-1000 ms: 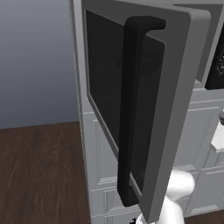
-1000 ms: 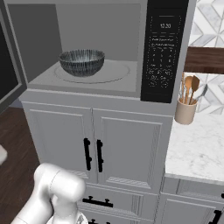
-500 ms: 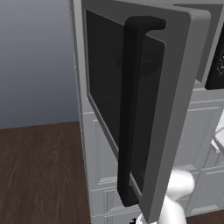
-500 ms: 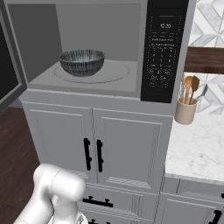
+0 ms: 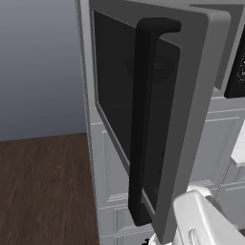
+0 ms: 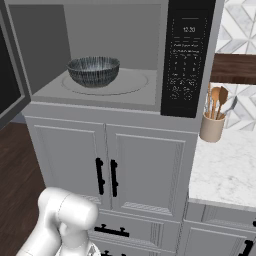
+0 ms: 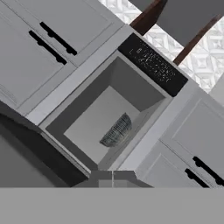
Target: Open the microwave, place the bowl with waffle inside the microwave, then close the microwave door and turn it on.
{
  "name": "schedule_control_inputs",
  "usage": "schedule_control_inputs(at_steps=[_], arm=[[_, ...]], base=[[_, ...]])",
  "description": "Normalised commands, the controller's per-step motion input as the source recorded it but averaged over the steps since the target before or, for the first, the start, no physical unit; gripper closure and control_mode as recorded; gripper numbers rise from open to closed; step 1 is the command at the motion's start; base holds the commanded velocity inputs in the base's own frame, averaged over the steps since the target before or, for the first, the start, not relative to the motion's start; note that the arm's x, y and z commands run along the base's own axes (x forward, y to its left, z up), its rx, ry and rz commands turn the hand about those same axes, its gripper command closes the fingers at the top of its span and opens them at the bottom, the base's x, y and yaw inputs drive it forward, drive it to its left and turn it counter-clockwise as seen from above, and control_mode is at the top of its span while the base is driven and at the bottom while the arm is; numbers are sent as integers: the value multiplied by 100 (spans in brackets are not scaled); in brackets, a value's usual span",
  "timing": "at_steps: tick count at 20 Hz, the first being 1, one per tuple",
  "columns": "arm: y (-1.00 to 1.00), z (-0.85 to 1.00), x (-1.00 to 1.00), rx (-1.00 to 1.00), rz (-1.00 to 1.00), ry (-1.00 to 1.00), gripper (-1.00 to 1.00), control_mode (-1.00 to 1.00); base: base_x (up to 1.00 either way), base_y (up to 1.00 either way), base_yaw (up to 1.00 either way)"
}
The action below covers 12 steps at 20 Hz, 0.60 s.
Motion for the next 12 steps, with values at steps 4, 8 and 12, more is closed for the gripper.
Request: schedule_control_inputs(at_steps=[4, 8, 12], arm=[[79, -60, 2, -8, -14, -3, 100, -100], [82, -65, 32, -10, -13, 0, 100, -100], [73, -63, 52, -10, -11, 0, 100, -100]], base=[[0, 0, 0], [0, 0, 0], [0, 0, 0]])
